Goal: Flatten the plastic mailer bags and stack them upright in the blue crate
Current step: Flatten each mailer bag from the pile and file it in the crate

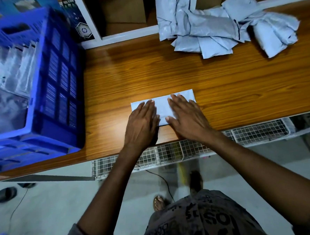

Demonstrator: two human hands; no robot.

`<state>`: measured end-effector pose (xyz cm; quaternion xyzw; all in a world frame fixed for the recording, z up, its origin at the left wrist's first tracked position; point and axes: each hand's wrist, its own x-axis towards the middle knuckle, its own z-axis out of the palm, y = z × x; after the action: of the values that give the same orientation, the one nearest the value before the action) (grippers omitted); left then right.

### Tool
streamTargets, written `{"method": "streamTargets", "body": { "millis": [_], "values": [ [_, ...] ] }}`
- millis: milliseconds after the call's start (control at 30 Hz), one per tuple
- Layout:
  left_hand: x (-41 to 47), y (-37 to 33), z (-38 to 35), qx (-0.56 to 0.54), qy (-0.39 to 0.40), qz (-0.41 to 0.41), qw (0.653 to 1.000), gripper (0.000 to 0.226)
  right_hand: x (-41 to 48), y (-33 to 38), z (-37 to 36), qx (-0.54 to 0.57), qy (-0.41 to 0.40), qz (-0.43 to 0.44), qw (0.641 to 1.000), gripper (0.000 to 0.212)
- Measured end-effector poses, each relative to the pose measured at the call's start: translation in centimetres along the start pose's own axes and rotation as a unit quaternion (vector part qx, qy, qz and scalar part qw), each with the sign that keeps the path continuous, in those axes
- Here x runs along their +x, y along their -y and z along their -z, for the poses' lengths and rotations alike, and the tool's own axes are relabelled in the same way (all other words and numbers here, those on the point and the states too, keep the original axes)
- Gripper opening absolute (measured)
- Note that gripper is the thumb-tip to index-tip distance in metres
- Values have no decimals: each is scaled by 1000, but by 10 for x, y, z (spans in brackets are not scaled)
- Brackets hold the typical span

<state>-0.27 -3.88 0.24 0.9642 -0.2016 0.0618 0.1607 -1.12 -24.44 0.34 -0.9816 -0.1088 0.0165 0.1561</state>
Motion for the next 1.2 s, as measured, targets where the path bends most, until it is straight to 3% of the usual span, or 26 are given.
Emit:
{"method": "streamTargets", "body": {
  "millis": [100,267,433,633,700,800,867,1000,1200],
  "values": [
    [10,14,-8,27,117,8,993,72,13,-15,-3,-62,73,29,995,76],
    [22,33,0,25,165,1,986,95,23,-28,4,-75,101,49,991,87],
    [20,35,0,24,154,18,988,105,18,-32,7,-58,88,12,994,102],
    [-10,36,11,25,147,67,986,114,4,-42,15,-84,135,-43,986,113],
    [-34,38,14,-6,137,69,988,111,-6,-36,18,-96,124,-34,987,113],
    [-53,41,15,-86,60,78,991,90,-10,-13,25,-67,50,61,995,111],
    [-61,45,16,-109,-6,92,990,74,-6,2,22,-59,77,110,989,110],
    [-84,50,22,-84,-62,100,990,49,-16,12,5,-92,150,97,980,112],
    [-108,46,30,-87,-75,141,983,38,-75,23,-6,-166,52,119,977,82]
  ]
}}
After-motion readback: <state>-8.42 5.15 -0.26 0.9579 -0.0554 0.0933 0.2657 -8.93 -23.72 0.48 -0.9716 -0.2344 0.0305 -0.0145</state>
